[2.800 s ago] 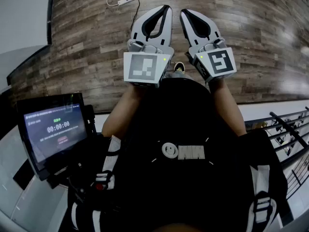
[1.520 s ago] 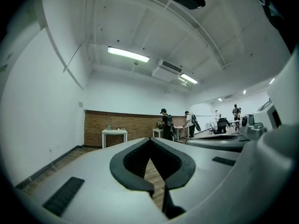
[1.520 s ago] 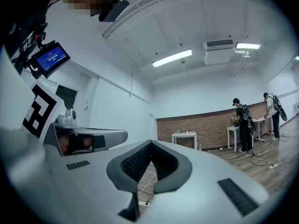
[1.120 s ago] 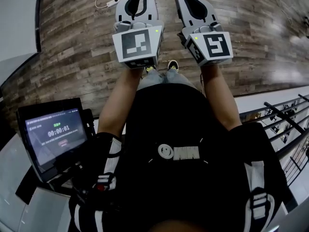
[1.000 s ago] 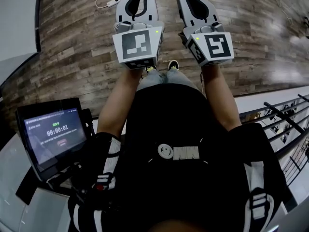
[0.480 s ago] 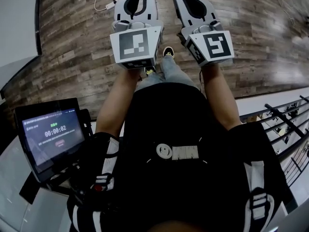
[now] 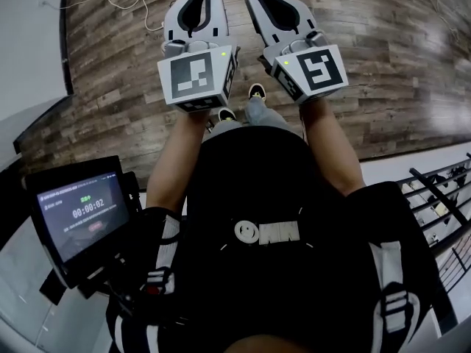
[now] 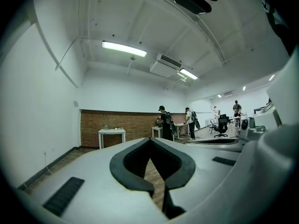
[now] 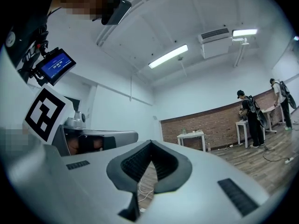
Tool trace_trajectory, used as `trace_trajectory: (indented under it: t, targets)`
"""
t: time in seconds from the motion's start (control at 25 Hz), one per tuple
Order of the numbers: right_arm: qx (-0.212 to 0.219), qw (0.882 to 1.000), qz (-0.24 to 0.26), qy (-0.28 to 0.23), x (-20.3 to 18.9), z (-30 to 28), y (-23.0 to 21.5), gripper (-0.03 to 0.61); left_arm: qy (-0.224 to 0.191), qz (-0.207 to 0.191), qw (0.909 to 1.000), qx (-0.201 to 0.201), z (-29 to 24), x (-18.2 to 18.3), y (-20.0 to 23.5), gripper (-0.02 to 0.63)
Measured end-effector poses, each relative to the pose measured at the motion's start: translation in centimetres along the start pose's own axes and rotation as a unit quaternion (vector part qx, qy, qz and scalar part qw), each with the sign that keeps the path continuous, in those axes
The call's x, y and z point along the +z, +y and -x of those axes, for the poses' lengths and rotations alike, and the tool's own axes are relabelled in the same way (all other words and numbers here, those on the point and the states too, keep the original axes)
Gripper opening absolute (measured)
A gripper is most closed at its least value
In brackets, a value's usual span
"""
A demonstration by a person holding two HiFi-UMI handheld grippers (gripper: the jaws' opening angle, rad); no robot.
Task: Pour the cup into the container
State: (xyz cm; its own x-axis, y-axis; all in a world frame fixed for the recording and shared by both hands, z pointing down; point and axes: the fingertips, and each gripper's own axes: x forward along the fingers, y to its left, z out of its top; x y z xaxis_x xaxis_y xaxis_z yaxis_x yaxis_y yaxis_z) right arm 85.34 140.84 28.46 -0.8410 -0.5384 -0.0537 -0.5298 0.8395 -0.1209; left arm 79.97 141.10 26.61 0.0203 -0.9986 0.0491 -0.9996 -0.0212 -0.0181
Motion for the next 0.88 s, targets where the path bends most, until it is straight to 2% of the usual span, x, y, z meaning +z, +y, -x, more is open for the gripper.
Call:
trace_trajectory:
  t: [0.44,0.56,0.88]
  targets:
    - [0.004,1.000,-0.018,0.000,-0.8,-3.2,-2.2,0.005,0.021,-0.003,0.9998,-0.005,-3.5,-1.3,0.9,0.000]
    - [-0.009,1.000,-0.023,0.008,-0.8,-4.4,-2.3,0.005,0.019,0.004,0.9997,-0.015,-4.4,-1.5,1.6,0.001]
    - [-0.012,0.999,-0.006,0.029,-1.6,-10.8,-1.1,0.005,0.007,0.026,0.9995,-0.018,-7.1,-1.5,8.1,0.000]
